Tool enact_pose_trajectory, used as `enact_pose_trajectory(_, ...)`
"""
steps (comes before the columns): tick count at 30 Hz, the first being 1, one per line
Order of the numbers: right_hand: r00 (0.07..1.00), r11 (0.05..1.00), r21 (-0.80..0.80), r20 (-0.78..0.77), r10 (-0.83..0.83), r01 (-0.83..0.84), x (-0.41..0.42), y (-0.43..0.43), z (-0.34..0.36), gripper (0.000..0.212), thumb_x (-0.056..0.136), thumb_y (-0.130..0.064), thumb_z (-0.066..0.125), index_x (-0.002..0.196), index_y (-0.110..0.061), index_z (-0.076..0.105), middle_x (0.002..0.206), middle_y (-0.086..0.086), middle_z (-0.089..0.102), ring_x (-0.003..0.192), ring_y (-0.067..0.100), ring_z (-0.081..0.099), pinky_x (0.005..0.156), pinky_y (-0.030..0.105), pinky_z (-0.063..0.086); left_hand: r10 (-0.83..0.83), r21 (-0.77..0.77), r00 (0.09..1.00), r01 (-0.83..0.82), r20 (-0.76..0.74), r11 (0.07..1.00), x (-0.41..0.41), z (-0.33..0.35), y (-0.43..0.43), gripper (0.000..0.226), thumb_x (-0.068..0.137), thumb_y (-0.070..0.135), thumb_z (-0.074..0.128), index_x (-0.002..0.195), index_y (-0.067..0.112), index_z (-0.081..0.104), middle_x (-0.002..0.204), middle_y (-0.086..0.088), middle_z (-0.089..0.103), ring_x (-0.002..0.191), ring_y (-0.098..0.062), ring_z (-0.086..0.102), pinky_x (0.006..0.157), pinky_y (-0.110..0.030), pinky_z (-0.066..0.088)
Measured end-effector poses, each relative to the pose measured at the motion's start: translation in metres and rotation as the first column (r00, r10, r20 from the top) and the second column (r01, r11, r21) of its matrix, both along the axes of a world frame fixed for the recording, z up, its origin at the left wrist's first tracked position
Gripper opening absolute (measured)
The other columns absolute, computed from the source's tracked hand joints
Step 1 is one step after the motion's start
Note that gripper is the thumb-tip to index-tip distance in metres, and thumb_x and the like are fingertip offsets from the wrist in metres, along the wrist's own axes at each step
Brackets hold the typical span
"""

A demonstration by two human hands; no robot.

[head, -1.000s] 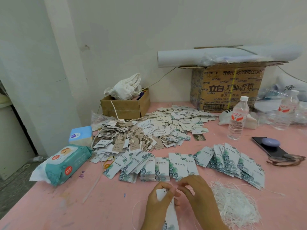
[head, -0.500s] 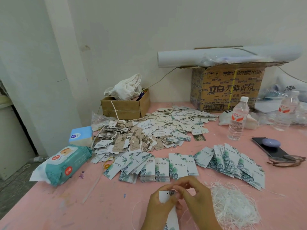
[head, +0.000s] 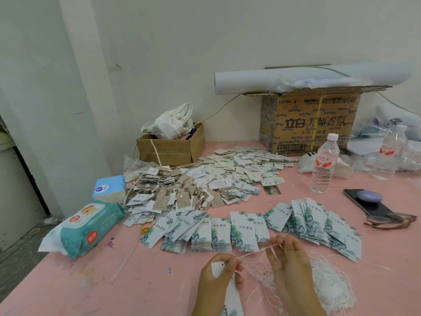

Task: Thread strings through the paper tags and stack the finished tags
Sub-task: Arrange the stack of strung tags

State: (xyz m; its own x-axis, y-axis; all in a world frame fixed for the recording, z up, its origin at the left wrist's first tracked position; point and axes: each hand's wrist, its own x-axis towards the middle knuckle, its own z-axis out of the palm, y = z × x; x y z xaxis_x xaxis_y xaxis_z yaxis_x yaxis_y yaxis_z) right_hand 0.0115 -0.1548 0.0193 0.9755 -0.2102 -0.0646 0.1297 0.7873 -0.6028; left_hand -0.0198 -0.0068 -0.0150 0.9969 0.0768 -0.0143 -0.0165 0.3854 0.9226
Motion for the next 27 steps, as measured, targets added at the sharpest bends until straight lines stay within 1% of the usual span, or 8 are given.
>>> enact_pose_trajectory(3, 0.999, 0.996, 0.083, -0.019, -0.037, 0.039, 0.003, -0.009, -0.002, 0.024, 0.101, -0.005, 0.036, 0.083, -0.008, 0.05, 0.069, 0.002, 0.048, 0.055, 0.01, 0.048, 0.052, 0.019, 0.053, 0.021, 0.013, 0.999, -0.021, -0.038, 1.0, 0.002, 0.006, 0.0, 0.01, 0.088, -0.005, 0.059, 0.08, -0.009, 0.061, 0.066, -0.021, 0.065, 0.045, -0.024, 0.054, 0.043, -0.028, 0.048)
enact_pose_trajectory(6, 0.998, 0.969, -0.241, 0.029, -0.056, 0.061, 0.005, -0.009, -0.006, 0.022, 0.101, -0.007, 0.037, 0.086, -0.01, 0.053, 0.061, -0.001, 0.043, 0.046, 0.007, 0.032, 0.042, 0.014, 0.034, 0.038, 0.019, 0.997, -0.036, -0.06, 0.999, 0.002, 0.005, -0.001, 0.01, 0.088, -0.004, 0.059, 0.08, -0.01, 0.061, 0.066, -0.021, 0.064, 0.045, -0.024, 0.054, 0.043, -0.028, 0.047)
enact_pose_trajectory(9, 0.941, 0.587, -0.745, 0.325, -0.095, 0.316, 0.001, 0.0, -0.012, 0.02, 0.098, -0.009, 0.043, 0.088, -0.017, 0.058, 0.058, -0.001, 0.049, 0.05, 0.011, 0.04, 0.05, 0.014, 0.035, 0.073, 0.027, 0.995, -0.071, -0.063, 0.997, 0.003, 0.004, -0.001, 0.01, 0.088, -0.005, 0.059, 0.08, -0.011, 0.061, 0.066, -0.021, 0.065, 0.044, -0.024, 0.055, 0.042, -0.028, 0.047)
enact_pose_trajectory(12, 0.824, 0.18, -0.815, 0.565, 0.036, 0.551, -0.002, 0.007, -0.017, 0.029, 0.096, 0.0, 0.044, 0.09, -0.019, 0.065, 0.067, -0.011, 0.055, 0.066, 0.006, 0.05, 0.062, 0.013, 0.04, 0.1, 0.031, 0.992, -0.098, -0.081, 0.995, 0.003, 0.005, 0.0, 0.011, 0.087, -0.002, 0.061, 0.08, -0.009, 0.061, 0.067, -0.021, 0.065, 0.045, -0.024, 0.055, 0.043, -0.029, 0.048)
enact_pose_trajectory(14, 0.784, 0.017, -0.797, 0.597, 0.172, 0.603, -0.002, 0.01, -0.02, 0.028, 0.087, 0.005, 0.051, 0.093, -0.015, 0.069, 0.081, -0.017, 0.057, 0.078, 0.001, 0.048, 0.069, 0.015, 0.041, 0.114, 0.038, 0.991, -0.111, -0.074, 0.993, 0.003, 0.004, 0.001, 0.01, 0.088, -0.001, 0.061, 0.08, -0.007, 0.062, 0.068, -0.021, 0.066, 0.046, -0.024, 0.056, 0.044, -0.029, 0.048)
enact_pose_trajectory(17, 0.824, -0.021, -0.866, 0.468, 0.32, 0.5, 0.0, 0.01, -0.026, 0.015, 0.091, -0.018, 0.057, 0.083, -0.017, 0.07, 0.074, -0.015, 0.057, 0.079, 0.006, 0.047, 0.066, 0.025, 0.039, 0.122, 0.049, 0.991, -0.119, -0.06, 0.992, 0.004, 0.005, 0.001, 0.012, 0.09, -0.002, 0.059, 0.079, -0.005, 0.061, 0.067, -0.021, 0.067, 0.045, -0.023, 0.056, 0.044, -0.027, 0.048)
enact_pose_trajectory(20, 0.828, -0.029, -0.892, 0.406, 0.388, 0.451, -0.001, 0.013, -0.029, 0.042, 0.09, -0.043, 0.048, 0.062, -0.012, 0.054, 0.059, -0.02, 0.036, 0.07, 0.003, 0.039, 0.055, 0.023, 0.031, 0.114, 0.063, 0.993, -0.112, -0.033, 0.992, 0.003, 0.007, -0.001, 0.011, 0.09, -0.002, 0.058, 0.081, -0.008, 0.057, 0.062, -0.026, 0.062, 0.044, -0.022, 0.053, 0.045, -0.026, 0.047)
enact_pose_trajectory(27, 0.855, 0.186, -0.904, 0.426, 0.296, 0.386, -0.012, 0.021, -0.023, 0.016, 0.089, -0.028, 0.058, 0.077, -0.039, 0.059, 0.07, -0.011, 0.049, 0.068, 0.002, 0.048, 0.057, 0.009, 0.034, 0.01, 0.051, 1.0, -0.009, -0.005, 0.999, -0.004, 0.015, -0.007, 0.011, 0.081, 0.002, 0.063, 0.081, -0.008, 0.058, 0.051, -0.014, 0.058, 0.041, -0.017, 0.055, 0.043, -0.02, 0.045)
